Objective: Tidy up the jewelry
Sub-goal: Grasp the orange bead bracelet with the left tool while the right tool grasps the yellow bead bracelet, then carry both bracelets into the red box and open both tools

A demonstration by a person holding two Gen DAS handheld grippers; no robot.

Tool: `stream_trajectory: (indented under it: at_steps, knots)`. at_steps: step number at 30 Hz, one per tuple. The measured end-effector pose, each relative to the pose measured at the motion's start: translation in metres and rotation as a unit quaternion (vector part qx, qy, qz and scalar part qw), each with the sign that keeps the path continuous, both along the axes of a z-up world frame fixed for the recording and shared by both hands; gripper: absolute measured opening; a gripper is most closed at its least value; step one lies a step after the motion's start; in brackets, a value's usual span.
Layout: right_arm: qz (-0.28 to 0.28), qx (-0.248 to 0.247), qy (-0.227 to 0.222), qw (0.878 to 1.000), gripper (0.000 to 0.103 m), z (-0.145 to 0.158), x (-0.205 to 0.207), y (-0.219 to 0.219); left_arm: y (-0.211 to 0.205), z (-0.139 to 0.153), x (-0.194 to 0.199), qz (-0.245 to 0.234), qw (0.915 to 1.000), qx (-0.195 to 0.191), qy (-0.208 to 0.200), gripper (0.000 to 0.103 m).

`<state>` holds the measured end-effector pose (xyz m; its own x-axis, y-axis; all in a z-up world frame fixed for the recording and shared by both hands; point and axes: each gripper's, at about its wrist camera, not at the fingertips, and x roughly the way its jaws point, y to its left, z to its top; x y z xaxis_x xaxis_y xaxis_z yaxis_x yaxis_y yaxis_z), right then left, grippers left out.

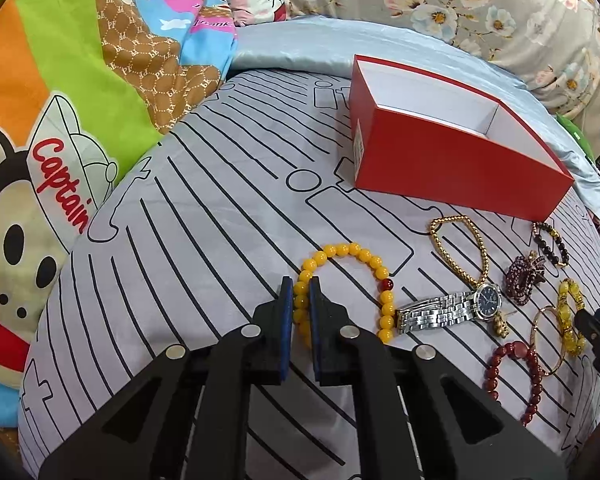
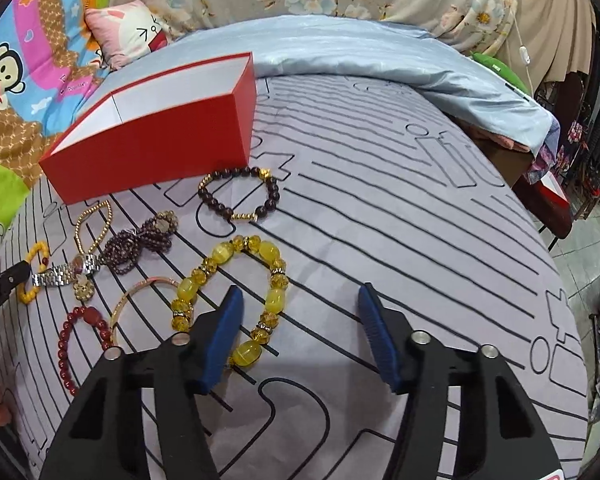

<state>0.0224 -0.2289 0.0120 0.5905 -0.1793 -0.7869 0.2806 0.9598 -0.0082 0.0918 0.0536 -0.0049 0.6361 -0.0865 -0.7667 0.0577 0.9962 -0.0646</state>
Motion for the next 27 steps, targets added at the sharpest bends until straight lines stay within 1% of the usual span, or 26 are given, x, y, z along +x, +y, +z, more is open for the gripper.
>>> stream_trajectory:
  at_steps: [1,2,4,6,7,8,10,13,16,22,27]
  knots:
    - [0.001,-0.001,-0.001,1.0,0.052,0.0,0.0,0.001,0.0,0.0,0.0,0.0,1.0,0.001,0.0,0.008]
    - [0.003,0.0,-0.003,1.0,0.047,0.001,0.0,0.001,0.0,0.0,-0.001,0.0,1.0,0.001,0.0,0.008]
    - [0.008,0.001,-0.003,1.0,0.042,0.001,0.0,0.003,0.0,0.0,-0.001,0.0,1.0,-0.003,0.0,0.008]
    - [0.017,0.005,-0.005,1.0,0.025,0.001,0.001,0.005,0.001,0.0,-0.001,0.0,1.0,-0.008,0.0,0.008]
    - [0.022,0.005,-0.005,1.0,0.02,0.001,0.001,0.007,0.001,0.0,-0.001,0.0,0.9999,-0.011,0.0,0.008]
    - [0.026,0.006,-0.005,1.0,0.01,0.001,0.002,0.009,0.002,0.001,-0.001,-0.001,0.9999,-0.013,0.0,0.007]
    - [0.03,0.008,-0.003,1.0,0.009,0.002,0.002,0.012,0.003,0.003,-0.003,-0.002,0.9998,-0.017,-0.007,0.007]
    - [0.033,0.018,-0.006,0.999,0.009,0.005,-0.002,0.012,0.002,0.01,-0.011,-0.006,0.9996,-0.01,-0.025,0.007]
    - [0.033,0.025,-0.016,0.999,0.009,0.013,-0.01,0.01,0.001,0.015,-0.019,-0.015,0.9994,-0.019,-0.024,0.007]
    - [0.032,0.04,-0.043,0.998,0.009,0.037,-0.028,0.005,0.001,0.043,-0.038,-0.023,0.9981,-0.033,-0.046,0.007]
    - [0.036,0.045,-0.064,0.996,0.009,0.06,-0.039,0.002,0.0,0.072,-0.051,-0.035,0.9963,-0.044,-0.066,0.007]
